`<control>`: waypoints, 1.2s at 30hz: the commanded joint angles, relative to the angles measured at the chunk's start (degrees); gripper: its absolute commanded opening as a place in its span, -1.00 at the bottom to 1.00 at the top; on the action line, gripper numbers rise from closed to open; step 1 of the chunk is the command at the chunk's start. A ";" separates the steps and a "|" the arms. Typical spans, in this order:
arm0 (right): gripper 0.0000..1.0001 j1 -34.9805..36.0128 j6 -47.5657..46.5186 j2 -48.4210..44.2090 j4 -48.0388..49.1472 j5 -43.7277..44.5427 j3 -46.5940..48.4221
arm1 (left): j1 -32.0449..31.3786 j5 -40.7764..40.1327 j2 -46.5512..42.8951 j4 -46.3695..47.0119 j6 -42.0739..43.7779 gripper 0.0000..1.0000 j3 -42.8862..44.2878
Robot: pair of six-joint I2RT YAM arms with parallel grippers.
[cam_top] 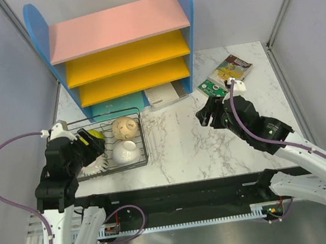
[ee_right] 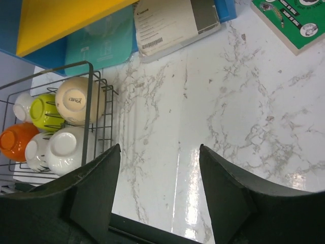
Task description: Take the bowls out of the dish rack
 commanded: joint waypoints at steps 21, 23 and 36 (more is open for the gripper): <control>0.48 12.35 -8.95 21.81 4.54 -7.46 10.46 | 0.23 -8.22 -4.76 -9.71 1.95 0.47 8.21; 0.48 13.14 -9.39 26.19 6.12 -6.51 12.31 | 0.23 -9.27 -4.85 -9.62 3.00 0.46 8.82; 0.44 13.32 -14.22 45.90 6.47 -6.85 28.66 | 0.23 -10.68 -1.16 -4.44 5.90 0.47 6.46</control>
